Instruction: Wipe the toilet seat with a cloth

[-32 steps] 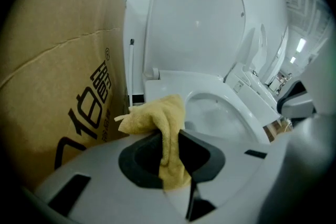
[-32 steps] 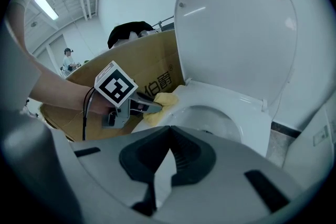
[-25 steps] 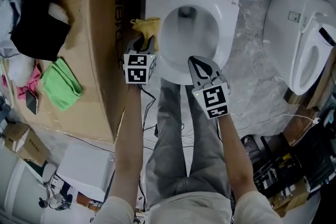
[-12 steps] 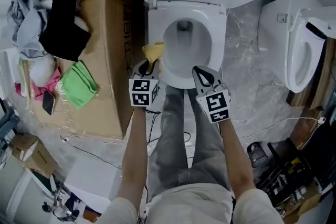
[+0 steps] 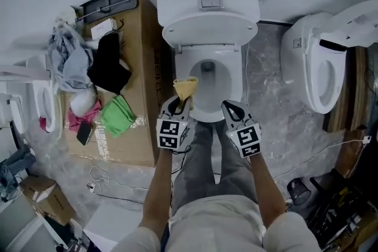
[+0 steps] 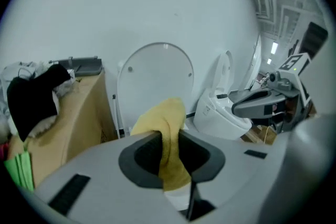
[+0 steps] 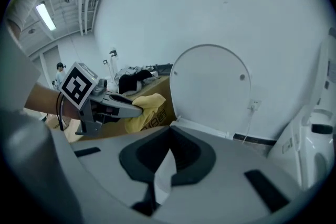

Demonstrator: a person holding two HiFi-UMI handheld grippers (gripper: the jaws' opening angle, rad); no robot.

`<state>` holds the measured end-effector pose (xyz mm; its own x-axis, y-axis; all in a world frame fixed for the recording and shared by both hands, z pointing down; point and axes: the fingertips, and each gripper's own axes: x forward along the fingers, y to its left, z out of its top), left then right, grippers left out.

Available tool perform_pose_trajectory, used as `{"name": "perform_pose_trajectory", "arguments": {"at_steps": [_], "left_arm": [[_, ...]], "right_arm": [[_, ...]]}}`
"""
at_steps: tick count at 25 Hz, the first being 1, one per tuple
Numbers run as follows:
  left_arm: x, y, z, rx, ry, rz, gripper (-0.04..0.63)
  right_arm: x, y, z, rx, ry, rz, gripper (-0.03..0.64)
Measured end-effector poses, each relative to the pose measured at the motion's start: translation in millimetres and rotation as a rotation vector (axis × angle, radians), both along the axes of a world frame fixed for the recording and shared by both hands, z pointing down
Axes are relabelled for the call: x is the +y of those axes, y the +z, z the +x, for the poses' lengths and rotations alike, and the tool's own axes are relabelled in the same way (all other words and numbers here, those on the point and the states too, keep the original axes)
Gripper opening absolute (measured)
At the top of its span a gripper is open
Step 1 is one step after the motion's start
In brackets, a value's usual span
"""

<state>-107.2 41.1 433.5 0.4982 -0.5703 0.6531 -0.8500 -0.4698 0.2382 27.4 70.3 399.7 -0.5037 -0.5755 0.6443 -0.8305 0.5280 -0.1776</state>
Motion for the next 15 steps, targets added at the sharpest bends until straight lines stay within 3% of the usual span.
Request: {"name": "perform_pose_trajectory", "arguments": {"at_steps": [10,15], "left_arm": [[-33.9,-139.9,22.1,0.054,0.052,0.187,0.083],[-26.0,-192.4,27.7,0.076,0.082,0.253,0.083]], "right_arm": [[-35.1,-124.3,17.7,-0.003,0.034,0.163,0.006],[-25.7,-173.0,13.4,-0.009,0.02,0.229,0.006]]}}
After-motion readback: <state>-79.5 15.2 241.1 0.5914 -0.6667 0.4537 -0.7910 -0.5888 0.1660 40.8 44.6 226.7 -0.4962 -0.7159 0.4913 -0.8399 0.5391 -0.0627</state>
